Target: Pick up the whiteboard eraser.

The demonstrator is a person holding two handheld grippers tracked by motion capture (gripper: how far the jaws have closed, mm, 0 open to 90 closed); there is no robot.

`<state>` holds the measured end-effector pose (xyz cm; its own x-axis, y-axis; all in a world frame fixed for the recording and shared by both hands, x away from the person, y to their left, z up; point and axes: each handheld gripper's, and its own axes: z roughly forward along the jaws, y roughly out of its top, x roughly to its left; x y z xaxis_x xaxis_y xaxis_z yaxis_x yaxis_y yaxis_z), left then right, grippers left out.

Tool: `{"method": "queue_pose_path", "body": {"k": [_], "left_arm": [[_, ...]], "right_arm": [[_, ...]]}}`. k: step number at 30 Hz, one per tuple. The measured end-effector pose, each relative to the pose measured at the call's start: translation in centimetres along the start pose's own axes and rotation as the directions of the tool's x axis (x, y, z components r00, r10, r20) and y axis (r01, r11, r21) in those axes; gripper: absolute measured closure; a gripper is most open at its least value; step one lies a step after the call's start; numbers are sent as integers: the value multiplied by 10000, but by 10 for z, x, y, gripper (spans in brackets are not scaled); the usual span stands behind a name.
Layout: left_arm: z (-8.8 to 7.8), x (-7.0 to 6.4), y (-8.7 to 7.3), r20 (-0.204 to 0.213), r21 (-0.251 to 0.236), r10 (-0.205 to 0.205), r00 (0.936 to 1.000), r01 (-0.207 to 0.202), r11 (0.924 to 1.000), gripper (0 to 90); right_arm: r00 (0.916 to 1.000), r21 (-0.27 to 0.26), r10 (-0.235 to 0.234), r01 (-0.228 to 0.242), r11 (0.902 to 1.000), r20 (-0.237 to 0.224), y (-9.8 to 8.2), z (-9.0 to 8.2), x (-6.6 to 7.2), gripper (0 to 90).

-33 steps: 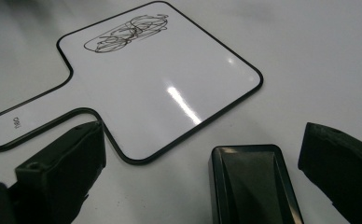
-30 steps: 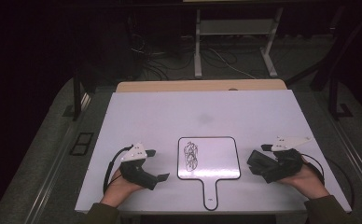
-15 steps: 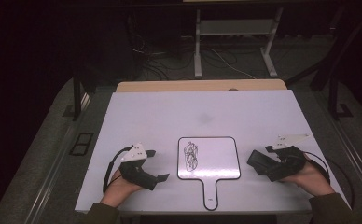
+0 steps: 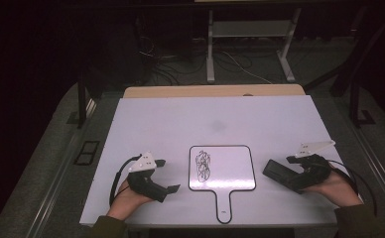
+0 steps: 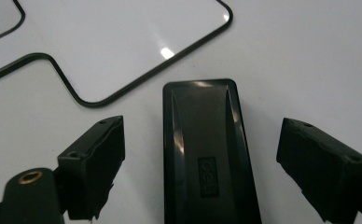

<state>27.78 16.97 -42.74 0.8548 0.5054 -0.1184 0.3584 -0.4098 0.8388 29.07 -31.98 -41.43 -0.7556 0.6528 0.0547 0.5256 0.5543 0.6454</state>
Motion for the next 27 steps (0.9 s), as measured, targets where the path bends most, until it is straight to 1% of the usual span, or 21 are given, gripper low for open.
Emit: {"method": "queue_pose_path", "body": {"k": [1, 3, 4, 8, 9, 11, 12, 16, 18, 20, 23, 27], "left_arm": [[0, 0, 0, 7, -15, 19, 10000, -19, 10000, 0], [1, 0, 0, 12, 13, 36, 10000, -36, 10000, 0], [1, 0, 0, 18, 12, 33, 10000, -33, 10000, 0], [1, 0, 0, 19, 35, 41, 10000, -41, 10000, 0], [1, 0, 0, 23, 62, 46, 10000, -46, 10000, 0], [1, 0, 0, 24, 66, 22, 10000, -22, 10000, 0], [1, 0, 0, 20, 63, 6, 10000, -6, 10000, 0], [1, 0, 0, 15, 74, -3, 10000, 3, 10000, 0], [1, -1, 0, 19, 77, -6, 10000, 5, 10000, 0], [1, 0, -1, 19, 79, -11, 10000, 11, 10000, 0], [1, 0, -1, 26, 81, -18, 10000, 17, 10000, 0], [2, -1, -1, 25, 92, -23, 10000, 23, 10000, 0]], "right_arm": [[10000, 207, -8, 7, 9998, 11, -1, 0, -1, 146], [9999, 406, -105, 105, 9991, -15, -2, 1, -1, 164], [9999, 406, -105, 105, 9991, -15, -2, 1, -1, 164], [9999, 757, -132, 125, 9971, 92, -3, 2, -2, 167], [9998, 919, -178, 173, 9956, 46, -4, 4, -3, 204], [9998, 975, -208, 205, 9950, 13, -5, 5, -4, 210], [9998, 1125, -213, 204, 9934, 64, -5, 7, -3, 215], [9994, 1307, -320, 301, 9910, 128, -5, 10, -4, 224], [9991, 1399, -382, 353, 9895, 182, -5, 11, -4, 248], [9992, 1425, -332, 299, 9893, 208, -5, 11, -4, 262], [9994, 1516, -332, 310, 9880, 123, -5, 13, -5, 285], [9994, 1620, -318, 294, 9864, 122, -6, 14, -4, 294]]}}
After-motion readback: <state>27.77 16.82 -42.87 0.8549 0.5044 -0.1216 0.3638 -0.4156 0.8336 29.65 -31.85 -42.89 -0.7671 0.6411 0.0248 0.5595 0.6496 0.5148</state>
